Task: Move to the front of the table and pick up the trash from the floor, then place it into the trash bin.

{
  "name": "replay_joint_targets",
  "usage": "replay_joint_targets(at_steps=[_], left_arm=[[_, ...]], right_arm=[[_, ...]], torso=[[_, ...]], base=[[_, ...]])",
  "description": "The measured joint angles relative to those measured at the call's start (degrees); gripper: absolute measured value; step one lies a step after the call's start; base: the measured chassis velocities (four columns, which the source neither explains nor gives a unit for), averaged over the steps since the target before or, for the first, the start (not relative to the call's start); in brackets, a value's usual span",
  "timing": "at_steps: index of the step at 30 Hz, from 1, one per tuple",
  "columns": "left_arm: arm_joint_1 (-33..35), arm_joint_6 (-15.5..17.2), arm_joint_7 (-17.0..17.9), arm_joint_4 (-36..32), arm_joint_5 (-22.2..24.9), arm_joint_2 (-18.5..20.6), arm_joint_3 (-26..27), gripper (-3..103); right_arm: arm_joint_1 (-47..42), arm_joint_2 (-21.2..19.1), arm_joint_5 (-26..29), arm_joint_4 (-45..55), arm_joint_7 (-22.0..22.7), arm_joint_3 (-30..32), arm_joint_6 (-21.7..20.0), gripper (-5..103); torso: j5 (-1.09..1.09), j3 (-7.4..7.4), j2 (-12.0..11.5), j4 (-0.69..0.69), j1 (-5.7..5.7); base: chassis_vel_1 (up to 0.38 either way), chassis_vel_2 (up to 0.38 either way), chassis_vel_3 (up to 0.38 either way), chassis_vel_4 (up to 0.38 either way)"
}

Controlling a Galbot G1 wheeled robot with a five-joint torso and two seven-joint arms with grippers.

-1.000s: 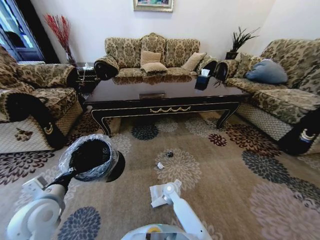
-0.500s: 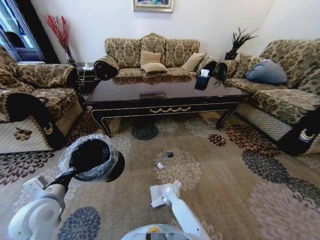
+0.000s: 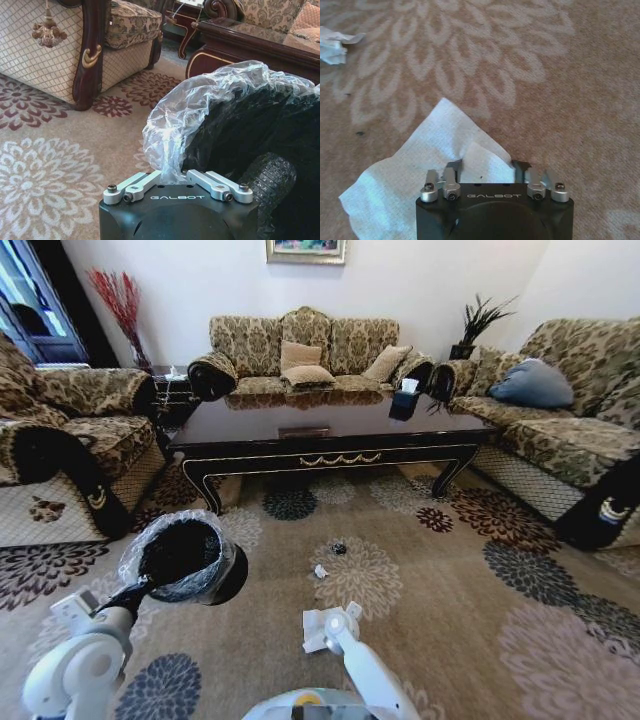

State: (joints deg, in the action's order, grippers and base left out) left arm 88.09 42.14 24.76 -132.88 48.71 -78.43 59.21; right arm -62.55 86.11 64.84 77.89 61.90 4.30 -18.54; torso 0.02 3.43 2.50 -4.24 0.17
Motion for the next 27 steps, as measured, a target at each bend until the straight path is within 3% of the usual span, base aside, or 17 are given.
replay_joint_targets(at_steps=[2, 5, 7, 14, 27], left_arm=[[0.01, 0.0, 0.0, 0.0, -0.02, 0.0, 0.0, 2], [0.11, 0.0, 0.0, 0.0, -0.16, -0.06, 0.0, 2], [0.18, 0.0, 0.0, 0.0, -0.18, -0.11, 0.0, 2], [0.38, 0.0, -0.01, -0.01, -0.24, -0.02, 0.33, 2], [0.56, 0.0, 0.08, -0.21, -0.65, -0.26, -0.01, 2]], right_arm=[[-0.13, -0.04, -0.08, 0.31, -0.01, -0.27, 0.01, 52], [-0.62, -0.29, -0.4, 1.63, -0.03, -1.25, 0.05, 36], [-0.79, -0.37, -0.5, 2.06, -0.03, -1.48, 0.06, 36], [-2.11, -1.74, -1.28, 5.2, -0.26, -3.69, -0.01, 3], [-2.32, -3.01, -5.58, 4.18, -1.39, -3.91, 0.68, 0]], torso=[[0.0, 0.0, 0.0, 0.01, 0.0], [0.0, -0.01, 0.0, 0.01, 0.0], [0.0, -0.01, 0.0, 0.0, 0.01], [-0.01, -0.02, 0.0, 0.0, 0.01], [-0.02, -0.02, 0.0, 0.0, 0.01]], base=[[0.0, 0.0, 0.0, 0.0], [0.0, 0.0, 0.0, 0.0], [0.0, 0.0, 0.0, 0.0], [0.0, 0.0, 0.0, 0.0], [0.0, 0.0, 0.0, 0.0]])
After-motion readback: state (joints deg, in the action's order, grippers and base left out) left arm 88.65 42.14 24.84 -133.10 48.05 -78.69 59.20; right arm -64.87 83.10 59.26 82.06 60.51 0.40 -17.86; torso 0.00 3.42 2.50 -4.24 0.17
